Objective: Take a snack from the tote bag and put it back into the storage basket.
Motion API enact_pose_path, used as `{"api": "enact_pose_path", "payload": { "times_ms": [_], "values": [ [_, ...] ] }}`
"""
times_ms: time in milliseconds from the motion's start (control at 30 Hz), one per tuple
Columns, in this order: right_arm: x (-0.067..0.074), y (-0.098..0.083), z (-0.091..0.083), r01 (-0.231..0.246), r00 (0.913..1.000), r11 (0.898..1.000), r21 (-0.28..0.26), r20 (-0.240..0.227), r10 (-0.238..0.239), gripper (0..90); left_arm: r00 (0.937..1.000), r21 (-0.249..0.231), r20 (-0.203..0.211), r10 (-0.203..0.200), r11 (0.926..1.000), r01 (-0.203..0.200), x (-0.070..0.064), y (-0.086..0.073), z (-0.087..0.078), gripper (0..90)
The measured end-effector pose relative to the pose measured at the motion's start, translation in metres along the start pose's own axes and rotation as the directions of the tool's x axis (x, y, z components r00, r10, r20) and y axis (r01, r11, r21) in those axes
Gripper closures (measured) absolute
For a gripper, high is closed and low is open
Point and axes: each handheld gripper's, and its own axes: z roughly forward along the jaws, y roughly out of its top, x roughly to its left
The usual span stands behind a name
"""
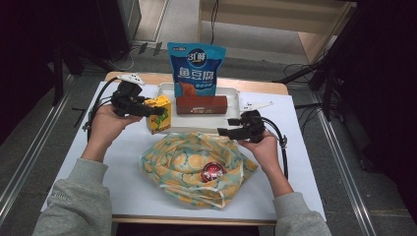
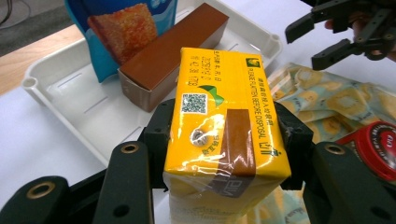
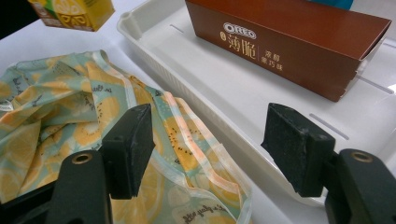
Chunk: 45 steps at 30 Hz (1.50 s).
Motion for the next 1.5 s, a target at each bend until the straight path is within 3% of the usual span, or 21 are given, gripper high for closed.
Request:
{"api": "enact_pose_path", "payload": {
  "times_ms": [300,667,1067,1167,1500],
  "values": [
    [0.001,-0.003,-0.003,-0.009,1.0000,1.000,-0.001,0.003,0.009,34.4,0.9997,-0.007,-0.022,-0.010,0.9999,0.010,0.011,0.006,0.007,51.5],
    [0.001,-0.006,-0.006,-0.017,0.9998,1.000,-0.006,0.008,0.017,34.4,0.9991,-0.019,-0.019,-0.039,0.9991,0.038,0.028,0.009,0.021,51.5],
    [0.001,-0.008,-0.009,-0.022,0.9996,1.000,-0.010,0.018,0.022,34.4,0.9987,-0.028,-0.042,-0.027,0.9993,0.026,0.041,0.007,0.039,51.5],
    [0.001,-0.009,-0.010,-0.021,0.9996,1.000,-0.010,0.016,0.021,34.3,0.9986,-0.029,-0.051,-0.009,0.9995,0.008,0.043,0.007,0.042,51.5],
    [0.002,-0.009,-0.009,-0.025,0.9996,1.000,-0.006,0.011,0.025,34.3,0.9971,-0.056,-0.064,-0.043,0.9976,0.039,0.056,0.002,0.049,51.5]
  ]
}}
